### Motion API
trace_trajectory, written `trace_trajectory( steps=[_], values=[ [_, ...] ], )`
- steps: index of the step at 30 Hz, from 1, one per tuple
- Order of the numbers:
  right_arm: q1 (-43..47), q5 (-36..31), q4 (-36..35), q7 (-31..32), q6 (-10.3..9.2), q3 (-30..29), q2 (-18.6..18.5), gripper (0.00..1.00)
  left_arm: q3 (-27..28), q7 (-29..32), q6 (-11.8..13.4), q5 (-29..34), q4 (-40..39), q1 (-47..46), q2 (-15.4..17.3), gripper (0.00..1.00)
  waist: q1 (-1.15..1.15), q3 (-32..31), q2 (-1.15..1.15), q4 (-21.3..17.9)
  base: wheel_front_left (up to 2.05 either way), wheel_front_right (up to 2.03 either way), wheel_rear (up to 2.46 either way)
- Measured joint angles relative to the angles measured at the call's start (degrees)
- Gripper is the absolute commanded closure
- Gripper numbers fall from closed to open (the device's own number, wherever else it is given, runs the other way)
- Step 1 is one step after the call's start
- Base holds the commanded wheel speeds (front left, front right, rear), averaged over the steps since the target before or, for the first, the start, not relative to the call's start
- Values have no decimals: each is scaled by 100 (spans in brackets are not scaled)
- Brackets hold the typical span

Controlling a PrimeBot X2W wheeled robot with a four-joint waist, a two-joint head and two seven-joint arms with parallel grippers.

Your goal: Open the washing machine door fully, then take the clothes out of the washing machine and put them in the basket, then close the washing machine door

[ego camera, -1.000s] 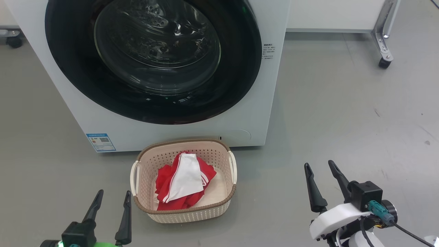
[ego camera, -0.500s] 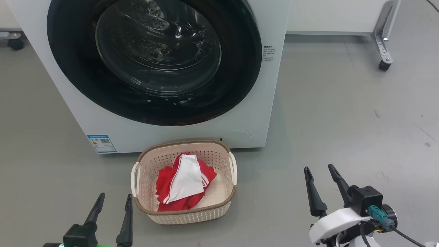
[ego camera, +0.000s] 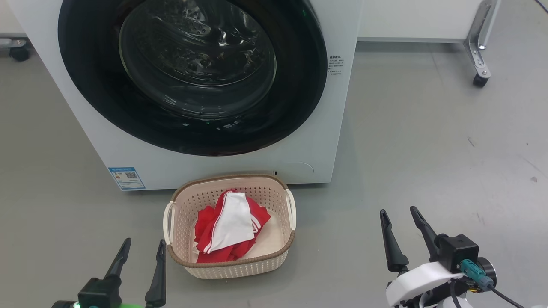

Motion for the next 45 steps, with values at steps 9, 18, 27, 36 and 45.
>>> trace_trajectory(
  steps=[9, 18, 27, 36, 45],
  values=[
    [64, -1, -35, 1, -35, 1, 1, 100, -3, 4, 43, -2, -15, 0, -7, 100, 0, 24, 0, 5, 0, 0, 0],
    [285, 158, 185, 3, -8, 2, 41, 100, -20, 42, 40, -179, 286, 48, -94, 100, 0, 26, 0, 0, 0, 0, 0],
    [291, 926, 96, 113, 68, -119, 45, 100, 116, 215, -11, -936, 371, 20, -115, 100, 0, 27, 0, -13, 0, 0, 0],
    [289, 1680, 68, 308, 120, -321, 52, 100, 208, 410, -68, -1714, 407, -20, -125, 100, 0, 29, 0, -21, 0, 0, 0],
    [260, 2370, 47, 488, 175, -503, 35, 100, 342, 578, -160, -2383, 467, -141, -138, 100, 0, 30, 0, -30, 0, 0, 0]
  ],
)
